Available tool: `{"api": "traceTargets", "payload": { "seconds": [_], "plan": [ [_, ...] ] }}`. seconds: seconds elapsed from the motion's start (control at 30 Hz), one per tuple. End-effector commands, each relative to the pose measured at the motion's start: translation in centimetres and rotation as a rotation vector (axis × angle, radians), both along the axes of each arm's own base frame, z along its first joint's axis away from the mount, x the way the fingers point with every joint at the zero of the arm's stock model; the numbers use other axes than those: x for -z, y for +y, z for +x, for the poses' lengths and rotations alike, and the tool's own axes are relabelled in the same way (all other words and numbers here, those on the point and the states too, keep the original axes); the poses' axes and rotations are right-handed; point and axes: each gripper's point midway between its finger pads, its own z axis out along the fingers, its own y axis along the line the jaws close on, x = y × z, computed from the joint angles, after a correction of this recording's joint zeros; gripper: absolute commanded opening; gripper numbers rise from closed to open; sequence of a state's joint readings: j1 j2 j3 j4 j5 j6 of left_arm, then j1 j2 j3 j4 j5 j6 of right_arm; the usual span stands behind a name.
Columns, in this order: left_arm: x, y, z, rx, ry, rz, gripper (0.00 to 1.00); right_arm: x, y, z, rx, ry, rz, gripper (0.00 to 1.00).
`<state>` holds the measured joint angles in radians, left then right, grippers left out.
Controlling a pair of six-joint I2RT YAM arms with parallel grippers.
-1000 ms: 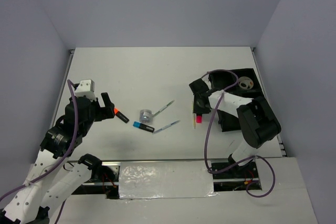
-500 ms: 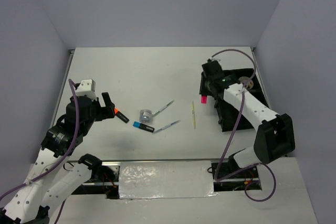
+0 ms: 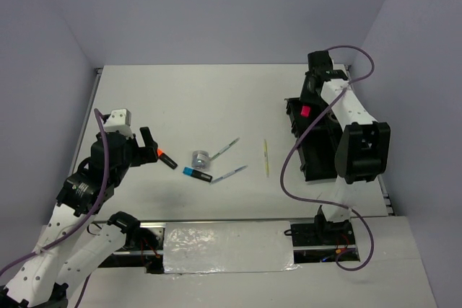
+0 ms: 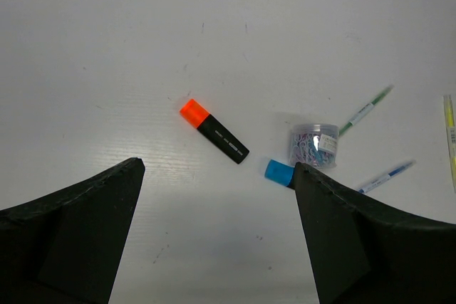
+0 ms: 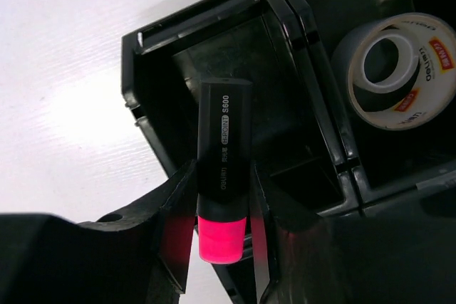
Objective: Sort the stationery into containers
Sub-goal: Place the pen in the storage box.
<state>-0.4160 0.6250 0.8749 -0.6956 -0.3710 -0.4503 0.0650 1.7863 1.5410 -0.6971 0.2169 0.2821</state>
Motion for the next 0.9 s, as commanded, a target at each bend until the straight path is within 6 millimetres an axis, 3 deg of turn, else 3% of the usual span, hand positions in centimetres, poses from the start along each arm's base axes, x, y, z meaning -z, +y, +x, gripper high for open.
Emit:
{"api": "traceTargets", "payload": {
  "seconds": [0.0,0.13,0.27,0.37,0.4,0.43,0.47,0.53,0.57,0.77,0.8,0.87],
  "plan": [
    [-0.9,0.0,0.3,-0.01,-0.034,-0.015,0.99,0.0,-0.2,0.5,-0.024,0.04,-0.006,0.35],
    [-0.9,-0.1,0.3,-0.006,-0.034,-0.014,0.99,-0.2,-0.4,1.1,-0.014,0.041,-0.015,0.57],
    [-0.9,0.0,0.3,-0.01,-0.031,-0.013,0.99,-1.4,0.1,0.9,-0.027,0.023,-0.01,0.63],
    [-1.0,0.3,0.2,-0.026,-0.032,-0.008,0.99,-3.4,3.6,-0.3,-0.127,-0.036,-0.046,0.63],
    [-1.1,0.4,0.2,-0.036,-0.036,-0.012,0.99,-4.4,8.1,-0.6,-0.251,-0.082,-0.025,0.63],
    [-1.2,0.8,0.2,-0.056,-0.041,-0.007,0.99,-5.4,10.4,-1.9,-0.346,-0.114,-0.032,0.62],
    [-1.1,1.0,0.1,-0.069,-0.041,-0.008,0.99,-6.2,15.9,-3.3,-0.504,-0.162,0.01,0.61],
    [-1.3,2.1,-0.2,-0.123,-0.047,0.003,0.99,-6.5,21.1,-6.7,-0.72,-0.208,0.04,0.61],
    [-1.4,2.4,-0.3,-0.148,-0.049,-0.004,0.99,-7.3,26.1,-9.0,-0.867,-0.276,0.081,0.6],
    [-2.3,4.5,-1.2,-0.259,-0.088,-0.012,0.99,-4.0,38.0,-17.3,-1.237,-0.292,0.081,0.58],
    [-2.4,4.6,-1.4,-0.265,-0.097,-0.016,0.99,-1.8,38.9,-17.7,-1.259,-0.247,0.041,0.58],
    [-2.6,4.6,-1.5,-0.264,-0.11,-0.025,0.99,-0.7,40.9,-19.1,-1.321,-0.245,-0.001,0.58]
  ]
}}
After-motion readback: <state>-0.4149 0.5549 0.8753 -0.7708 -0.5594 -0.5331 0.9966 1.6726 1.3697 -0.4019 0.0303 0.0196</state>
